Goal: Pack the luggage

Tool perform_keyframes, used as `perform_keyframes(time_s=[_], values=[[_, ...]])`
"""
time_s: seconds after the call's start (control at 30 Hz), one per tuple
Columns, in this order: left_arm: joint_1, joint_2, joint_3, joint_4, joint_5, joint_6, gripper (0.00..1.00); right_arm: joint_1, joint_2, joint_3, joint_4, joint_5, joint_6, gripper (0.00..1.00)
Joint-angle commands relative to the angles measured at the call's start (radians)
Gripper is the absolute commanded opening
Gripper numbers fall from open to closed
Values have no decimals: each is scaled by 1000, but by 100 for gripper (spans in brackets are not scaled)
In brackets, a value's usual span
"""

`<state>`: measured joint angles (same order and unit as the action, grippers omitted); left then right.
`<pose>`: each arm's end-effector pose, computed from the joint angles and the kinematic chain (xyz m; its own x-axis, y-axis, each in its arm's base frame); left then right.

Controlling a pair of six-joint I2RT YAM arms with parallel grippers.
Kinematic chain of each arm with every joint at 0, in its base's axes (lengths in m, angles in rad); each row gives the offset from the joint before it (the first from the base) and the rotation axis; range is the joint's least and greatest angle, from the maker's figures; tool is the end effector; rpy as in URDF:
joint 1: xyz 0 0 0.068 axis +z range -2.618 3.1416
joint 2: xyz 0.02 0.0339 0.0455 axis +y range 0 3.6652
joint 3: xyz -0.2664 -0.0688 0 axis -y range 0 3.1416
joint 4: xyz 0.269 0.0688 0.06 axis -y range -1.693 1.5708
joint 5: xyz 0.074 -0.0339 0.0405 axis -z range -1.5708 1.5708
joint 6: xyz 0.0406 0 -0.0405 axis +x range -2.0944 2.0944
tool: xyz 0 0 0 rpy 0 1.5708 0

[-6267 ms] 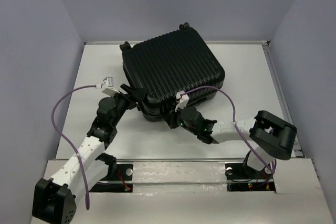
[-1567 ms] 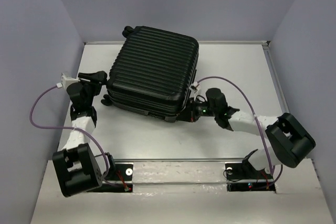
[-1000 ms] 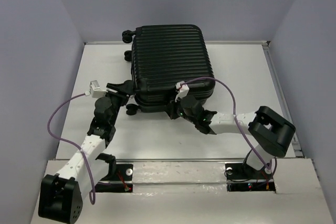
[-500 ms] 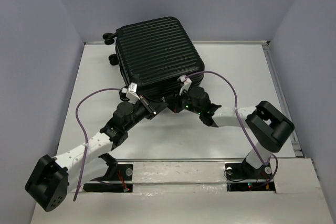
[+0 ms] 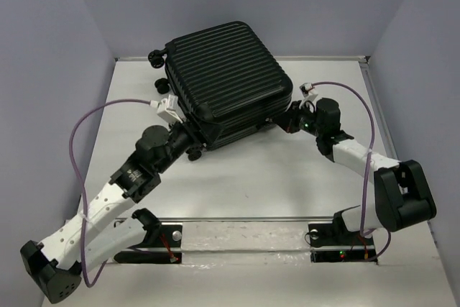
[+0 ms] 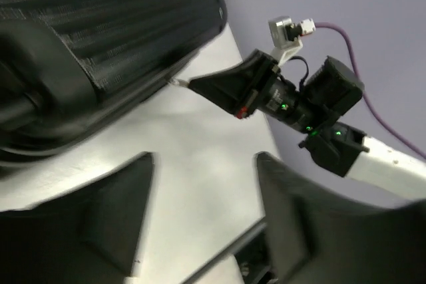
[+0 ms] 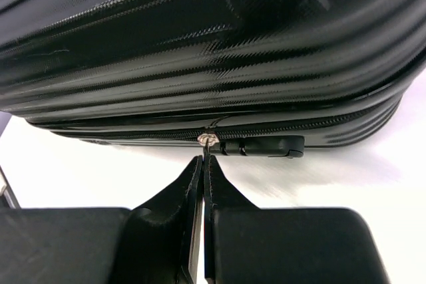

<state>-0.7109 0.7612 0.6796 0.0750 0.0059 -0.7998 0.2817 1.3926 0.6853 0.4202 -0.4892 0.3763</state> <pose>0.1626 -0.1403 0.3344 -0.4747 -0.5377 -0.6968 0.4542 0.5285 -0.7172 0.3036 0.1077 0.2154 -0.5022 0.1923 -0.8431 -0.5309 0.7010 0.4762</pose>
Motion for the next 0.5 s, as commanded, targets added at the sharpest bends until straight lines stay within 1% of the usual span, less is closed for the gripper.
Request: perform_keyframes(time_s=[0.0,0.03,0.1,0.17,0.23,0.33,0.4,0.43,0.47], values=[[16,9,218,-395,-130,269,85,-22,-30,-9,11,-94,-5,7],[19,16,233,-462,-156,284,88,-22,-27,-9,15,-101,6,7],[48,36,253,-515,-179,319,90,-22,-18,-3,25,-132,12,7],[83,52,250,-540,-143,359,90,-22,-26,-6,31,-144,16,7],[139,67,239,-543,-133,434,93,-22,-27,-3,26,-149,15,7],[183,101,253,-506,-12,511,94,-22,-29,-3,22,-152,13,7],[208,125,279,-530,-76,540,97,-22,-32,-4,19,-152,10,7],[208,133,279,-528,-54,556,97,-22,-33,-4,20,-152,10,7],[240,147,269,-518,-28,573,97,-22,-33,-4,25,-157,10,7]])
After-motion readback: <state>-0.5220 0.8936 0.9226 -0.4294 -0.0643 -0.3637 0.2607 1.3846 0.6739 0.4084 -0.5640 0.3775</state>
